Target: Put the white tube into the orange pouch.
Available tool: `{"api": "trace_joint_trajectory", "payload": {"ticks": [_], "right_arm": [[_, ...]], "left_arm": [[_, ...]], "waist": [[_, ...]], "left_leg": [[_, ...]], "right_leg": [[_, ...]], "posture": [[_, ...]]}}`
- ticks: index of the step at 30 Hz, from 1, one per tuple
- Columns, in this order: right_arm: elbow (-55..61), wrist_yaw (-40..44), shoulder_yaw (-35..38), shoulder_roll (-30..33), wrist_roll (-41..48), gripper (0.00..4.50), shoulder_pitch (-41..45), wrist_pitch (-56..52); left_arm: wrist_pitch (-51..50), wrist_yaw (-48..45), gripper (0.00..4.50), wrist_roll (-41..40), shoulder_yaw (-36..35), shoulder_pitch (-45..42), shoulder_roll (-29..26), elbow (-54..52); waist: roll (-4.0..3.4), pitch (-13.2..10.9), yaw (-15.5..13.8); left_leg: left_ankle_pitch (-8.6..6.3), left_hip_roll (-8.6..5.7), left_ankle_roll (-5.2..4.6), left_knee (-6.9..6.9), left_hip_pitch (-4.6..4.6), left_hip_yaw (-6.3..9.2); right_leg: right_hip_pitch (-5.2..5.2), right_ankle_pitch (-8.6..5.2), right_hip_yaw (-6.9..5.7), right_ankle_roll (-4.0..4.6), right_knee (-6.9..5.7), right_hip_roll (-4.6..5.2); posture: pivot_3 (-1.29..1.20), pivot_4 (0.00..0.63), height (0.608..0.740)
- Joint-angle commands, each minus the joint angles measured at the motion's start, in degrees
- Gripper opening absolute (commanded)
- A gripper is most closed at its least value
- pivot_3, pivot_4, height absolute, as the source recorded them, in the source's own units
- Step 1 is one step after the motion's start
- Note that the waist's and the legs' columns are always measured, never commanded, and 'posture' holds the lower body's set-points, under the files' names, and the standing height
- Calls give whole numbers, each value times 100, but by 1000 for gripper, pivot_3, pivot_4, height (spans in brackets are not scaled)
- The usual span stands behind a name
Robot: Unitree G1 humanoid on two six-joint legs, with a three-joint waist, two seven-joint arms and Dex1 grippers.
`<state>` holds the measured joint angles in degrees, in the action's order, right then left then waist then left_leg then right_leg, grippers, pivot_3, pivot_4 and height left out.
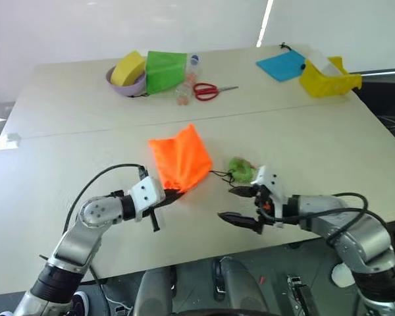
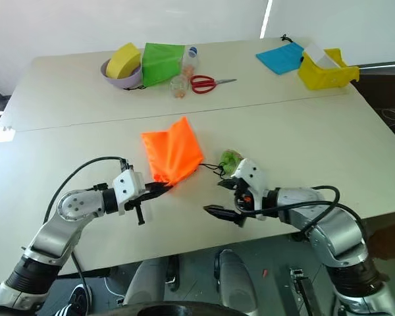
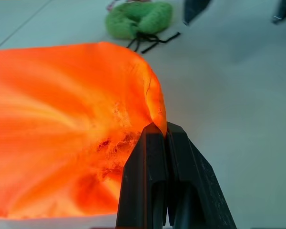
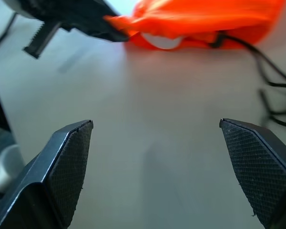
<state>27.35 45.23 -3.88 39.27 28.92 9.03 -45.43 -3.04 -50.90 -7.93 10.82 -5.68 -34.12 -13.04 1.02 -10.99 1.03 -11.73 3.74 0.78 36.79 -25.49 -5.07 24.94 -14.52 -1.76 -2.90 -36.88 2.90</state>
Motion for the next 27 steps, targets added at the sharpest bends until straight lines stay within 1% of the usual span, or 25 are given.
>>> {"api": "trace_joint_trajectory", "payload": {"ticks": [1, 3, 6, 9, 13, 15, 18, 20, 23, 26, 27], "right_arm": [[-239, -231, 106, -136, -359, 4486, 173, 602], [-507, -471, 44, -227, -740, 4486, 294, 1008], [-812, -595, -8, -305, -1144, 4486, 383, 1575], [-1036, -666, 11, -417, -1309, 4486, 468, 1890], [-1169, -495, -89, -393, -1511, 4486, 496, 2211], [-1188, -415, -110, -418, -1488, 4486, 560, 2167], [-1330, -383, -262, -398, -1736, 4486, 653, 2298], [-1480, -383, -321, -396, -1830, 4486, 711, 2179], [-1662, -452, -65, -579, -1514, 4486, 840, 1696], [-1710, -528, 440, -717, -1018, 4486, 1077, 1188], [-1778, -567, 525, -724, -975, 4486, 1173, 1076]], "left_arm": [[231, -160, 0, -109, -8, 95, -20, 2], [258, -175, 0, -126, -69, 104, -39, 76], [381, -168, 0, -73, -167, 79, -71, 276], [257, -105, 0, -249, -345, -9, -10, 348], [344, 4, 0, -186, -559, -191, -75, 698], [287, 32, 0, -282, -666, -266, -40, 756], [286, 13, 0, -289, -673, -300, -25, 782], [288, 27, 0, -269, -647, -286, -15, 753], [255, 45, 0, -265, -612, -262, 13, 681], [241, 47, 0, -260, -589, -249, 27, 634], [234, 43, 0, -259, -585, -258, 33, 633]], "waist": [[0, 0, -4], [0, 0, -21], [0, 0, -29], [0, 0, -32], [0, 0, -36], [0, 0, -36], [0, 0, -25], [0, 0, -32], [0, 0, -34], [0, 0, -37], [0, 0, -35]], "left_leg": [[0, 0, 0, 0, 2, 1], [1, 0, -1, -1, 1, 2], [4, 0, -7, -1, -1, 0], [7, 0, -14, -1, -3, -3], [7, 0, -16, 1, -2, -4], [8, 0, -16, 2, 2, -4], [8, 0, -16, 4, 3, -4], [8, 0, -16, 5, 3, -5], [8, 0, -16, 5, 3, -6], [8, 0, -16, 7, 3, -7], [8, 0, -16, 8, 3, -7]], "right_leg": [[1, 0, -2, 0, -1, 0], [5, 0, -4, 0, -5, -1], [5, 0, -5, 0, -5, -2], [5, 0, -5, 0, -4, -2], [4, 1, -7, -1, -9, -5], [2, 1, -10, -2, -13, -9], [1, 2, -9, -2, -15, -9], [1, 2, -10, -2, -15, -12], [1, 2, -9, -2, -17, -12], [1, 2, -9, -2, -20, -11], [0, 2, -8, -3, -22, -11]], "posture": [[0, 150, 740], [0, 150, 740], [0, 150, 740], [0, 150, 740], [0, 150, 740], [0, 150, 740], [0, 150, 740], [0, 150, 740], [0, 150, 740], [0, 150, 740], [0, 150, 740]]}}
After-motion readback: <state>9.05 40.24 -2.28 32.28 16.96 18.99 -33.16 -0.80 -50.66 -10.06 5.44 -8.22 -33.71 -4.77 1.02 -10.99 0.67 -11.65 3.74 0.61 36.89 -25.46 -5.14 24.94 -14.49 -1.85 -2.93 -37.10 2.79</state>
